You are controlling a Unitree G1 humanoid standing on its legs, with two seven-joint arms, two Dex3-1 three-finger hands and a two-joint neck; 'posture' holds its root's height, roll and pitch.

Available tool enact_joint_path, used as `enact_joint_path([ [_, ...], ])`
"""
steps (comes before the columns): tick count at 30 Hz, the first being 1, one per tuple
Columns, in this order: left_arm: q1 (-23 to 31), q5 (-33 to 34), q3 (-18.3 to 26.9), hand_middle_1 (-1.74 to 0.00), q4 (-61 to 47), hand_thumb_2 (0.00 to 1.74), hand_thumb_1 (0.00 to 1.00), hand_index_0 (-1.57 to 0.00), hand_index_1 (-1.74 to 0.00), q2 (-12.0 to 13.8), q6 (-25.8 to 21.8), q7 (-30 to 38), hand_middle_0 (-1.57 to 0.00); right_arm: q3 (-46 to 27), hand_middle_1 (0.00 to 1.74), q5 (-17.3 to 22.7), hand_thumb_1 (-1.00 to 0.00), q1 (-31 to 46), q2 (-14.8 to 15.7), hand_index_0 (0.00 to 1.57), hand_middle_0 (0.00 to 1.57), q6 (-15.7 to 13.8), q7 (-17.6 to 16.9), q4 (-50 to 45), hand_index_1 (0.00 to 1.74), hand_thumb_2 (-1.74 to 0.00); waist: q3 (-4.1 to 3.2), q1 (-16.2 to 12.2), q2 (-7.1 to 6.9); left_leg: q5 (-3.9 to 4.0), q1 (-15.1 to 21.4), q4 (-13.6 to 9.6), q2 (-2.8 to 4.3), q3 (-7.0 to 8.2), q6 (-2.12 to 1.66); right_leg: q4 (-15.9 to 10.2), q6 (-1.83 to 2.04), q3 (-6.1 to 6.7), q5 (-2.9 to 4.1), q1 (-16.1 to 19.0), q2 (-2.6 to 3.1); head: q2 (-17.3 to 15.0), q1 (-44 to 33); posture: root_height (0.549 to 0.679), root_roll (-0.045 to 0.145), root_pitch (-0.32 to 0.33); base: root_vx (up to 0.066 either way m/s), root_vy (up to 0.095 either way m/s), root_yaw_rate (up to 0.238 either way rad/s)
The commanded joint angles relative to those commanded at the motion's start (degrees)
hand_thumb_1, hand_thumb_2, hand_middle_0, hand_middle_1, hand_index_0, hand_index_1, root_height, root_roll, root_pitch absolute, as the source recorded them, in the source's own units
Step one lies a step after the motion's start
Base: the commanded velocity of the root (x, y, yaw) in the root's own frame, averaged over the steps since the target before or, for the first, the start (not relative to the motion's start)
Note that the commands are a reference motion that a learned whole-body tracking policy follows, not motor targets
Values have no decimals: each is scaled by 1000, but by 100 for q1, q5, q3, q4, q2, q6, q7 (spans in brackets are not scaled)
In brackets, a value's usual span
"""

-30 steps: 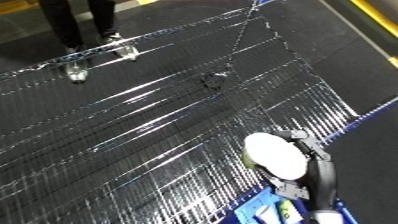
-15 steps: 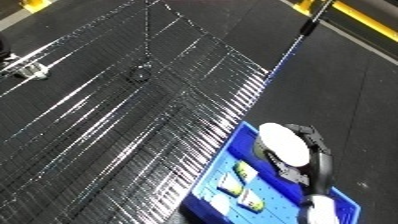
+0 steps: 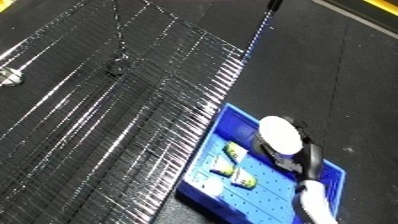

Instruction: Pick up the object and place it into the box

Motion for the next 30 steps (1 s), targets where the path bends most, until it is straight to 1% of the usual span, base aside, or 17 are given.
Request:
enact_joint_path([
  [4, -12, -29, -8, -1740, 34, 1740, 1000, -1570, -1740, -3, 12, 19, -1570, -3, 0, 22, 0, -1, -28, 0, 0, 17, 39, 69, 0, 0, -20, 6, 34, 52, 8, -69, -4, -35, -23, 4, -4, 1, -10, -11, 6, 33, 6, 671, 77, -32, -5, 0, 26],
  [6, 3, -43, -10, -1740, 46, 1740, 1000, -1570, -1740, -6, 10, 22, -1570, 2, 0, -1, 0, 6, -27, 0, 0, 64, 9, 78, 0, 0, -29, 9, 49, 84, 14, -107, -3, -50, -38, -2, -5, -1, -12, -17, 8, 40, 11, 672, 78, -30, -2, 0, 13],
  [9, 30, -62, -14, -1740, 51, 1740, 1000, -1570, -1740, -19, 13, 25, -1570, 2, 0, 2, 0, 15, -24, 0, 0, 147, 19, 65, 0, 0, -42, 15, 69, 134, 24, -155, -3, -71, -64, -31, -14, -15, -8, -11, 12, -40, -35, 672, 79, -29, 3, 6, 9],
  [13, 69, -80, -20, -1740, 57, 1740, 1000, -1570, -1740, -50, 19, 8, -1570, 29, 0, 136, 0, 20, -1, 0, 0, 161, 260, -47, 0, 0, -57, 41, 75, 197, 41, -203, -2, -90, -94, -68, -30, -36, -7, 27, 22, -117, -131, 673, 80, -29, 7, 7, 24],
  [15, 85, -80, -24, -1740, 60, 1740, 1000, -1570, -1740, -66, 25, 0, -1570, 58, 0, 127, 0, 18, 14, 0, 0, 177, 365, -132, 0, 0, -62, 58, 61, 217, 47, -219, 5, -100, -104, -71, -36, -45, -10, 40, 24, -152, -182, 673, 79, -30, 4, -2, 37],
  [19, 118, -71, -24, -1740, 65, 1740, 1000, -1570, -1740, -100, 32, 30, -1570, 142, 0, -155, 0, 13, 43, 0, 0, 249, 481, -396, 0, 0, -76, 94, 17, 251, 45, -249, 14, -121, -116, -68, -47, -66, -17, 58, 43, -267, -419, 673, 78, -32, 3, -4, 40],
  [22, 152, -78, -11, -1740, 69, 1740, 1000, -1570, -1740, -123, 21, 59, -1570, 227, 0, -409, 0, 25, 65, 0, 0, 328, 621, -644, 0, 0, -86, 132, -14, 282, 40, -256, 9, -146, -123, -59, -66, -83, -36, 87, 60, -394, -639, 673, 78, -35, 16, 3, 60],
  [26, 195, -74, 19, -1740, 34, 1740, 1000, -1570, -1740, -134, 51, 99, -1570, 410, 0, -613, 0, 43, 132, 0, 0, 525, 982, -980, 0, 0, -91, 215, -74, 306, 25, -254, 0, -206, -126, -17, -92, -125, -71, 130, 61, -510, -1007, 673, 78, -41, 14, -4, 107],
  [30, 214, -53, 45, -1740, -7, 1740, 1000, -1570, -1740, -127, 97, 134, -1570, 646, 0, -820, 0, 3, 176, 0, 0, 781, 1306, -1251, 0, 0, -91, 342, -171, 327, -15, -249, -20, -302, -127, 16, -113, -190, -94, 168, 52, -637, -1428, 673, 78, -46, 2, -27, 146],
])
